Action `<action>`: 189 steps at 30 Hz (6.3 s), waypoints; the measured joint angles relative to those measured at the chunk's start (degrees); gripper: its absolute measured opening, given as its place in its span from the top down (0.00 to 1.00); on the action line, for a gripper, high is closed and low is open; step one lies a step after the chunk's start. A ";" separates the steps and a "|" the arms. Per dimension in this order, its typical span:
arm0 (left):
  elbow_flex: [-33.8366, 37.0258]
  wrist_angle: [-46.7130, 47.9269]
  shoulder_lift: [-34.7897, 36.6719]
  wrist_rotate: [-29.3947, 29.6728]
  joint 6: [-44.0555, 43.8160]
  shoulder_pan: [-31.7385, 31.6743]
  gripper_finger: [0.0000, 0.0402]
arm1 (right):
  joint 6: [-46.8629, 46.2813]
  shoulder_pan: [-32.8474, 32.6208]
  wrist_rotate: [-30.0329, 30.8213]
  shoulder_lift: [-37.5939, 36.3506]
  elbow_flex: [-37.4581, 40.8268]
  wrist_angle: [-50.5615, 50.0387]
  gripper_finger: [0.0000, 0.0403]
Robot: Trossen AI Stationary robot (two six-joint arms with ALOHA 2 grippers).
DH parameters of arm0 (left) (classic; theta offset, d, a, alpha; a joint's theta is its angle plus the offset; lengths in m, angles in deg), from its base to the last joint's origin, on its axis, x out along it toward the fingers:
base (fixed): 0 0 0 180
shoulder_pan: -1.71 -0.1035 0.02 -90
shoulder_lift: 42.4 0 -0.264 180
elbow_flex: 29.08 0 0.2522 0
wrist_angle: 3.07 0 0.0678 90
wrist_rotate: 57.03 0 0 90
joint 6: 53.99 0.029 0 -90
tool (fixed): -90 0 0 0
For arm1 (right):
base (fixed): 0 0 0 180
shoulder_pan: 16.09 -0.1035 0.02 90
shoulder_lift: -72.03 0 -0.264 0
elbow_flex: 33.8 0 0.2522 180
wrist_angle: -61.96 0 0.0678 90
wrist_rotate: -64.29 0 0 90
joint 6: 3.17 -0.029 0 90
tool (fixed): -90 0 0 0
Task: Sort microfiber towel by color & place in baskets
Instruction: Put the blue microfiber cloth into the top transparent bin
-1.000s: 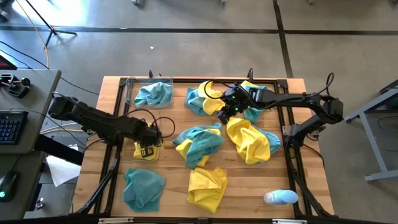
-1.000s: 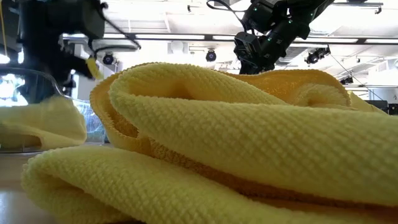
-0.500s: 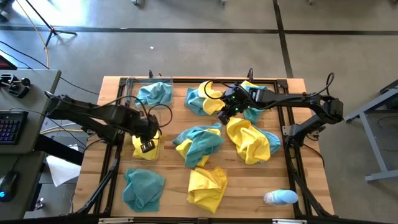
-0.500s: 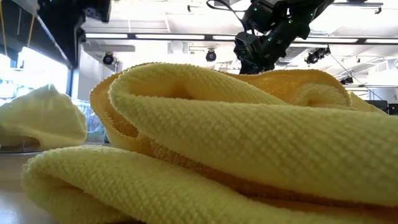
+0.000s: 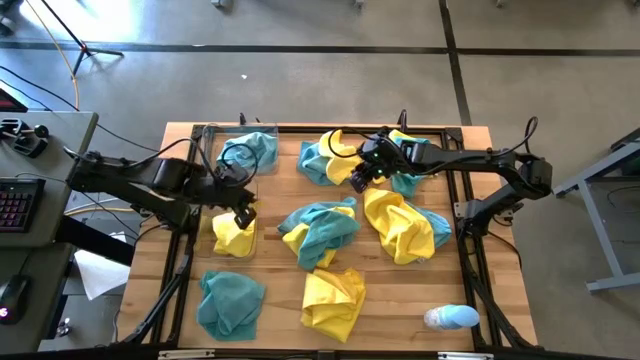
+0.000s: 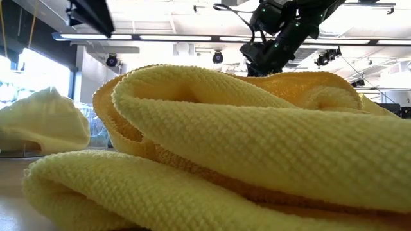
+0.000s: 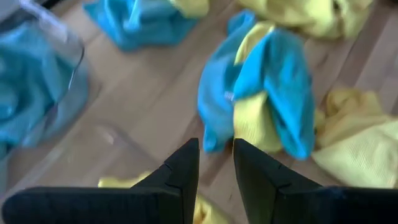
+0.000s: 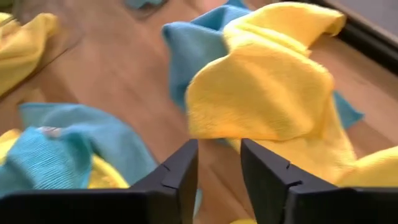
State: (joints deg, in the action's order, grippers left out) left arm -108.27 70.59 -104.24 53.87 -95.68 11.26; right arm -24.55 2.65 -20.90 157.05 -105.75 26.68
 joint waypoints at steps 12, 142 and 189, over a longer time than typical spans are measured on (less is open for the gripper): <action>0.00 -9.92 -6.30 -1.75 15.39 -7.17 0.78 | -12.38 6.45 6.94 -0.04 -0.76 -14.67 0.53; -9.75 -29.35 -12.42 -9.57 37.29 -31.48 0.99 | 5.32 -9.75 10.72 -1.74 -30.99 -15.25 0.79; 19.21 -31.23 -14.69 -11.17 12.70 -58.57 1.00 | -7.88 -14.36 14.11 9.09 -30.99 -27.32 0.72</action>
State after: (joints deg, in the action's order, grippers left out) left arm -89.06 39.36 -118.93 42.70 -82.98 -47.32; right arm -32.43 -11.71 -6.79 166.14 -136.75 -0.64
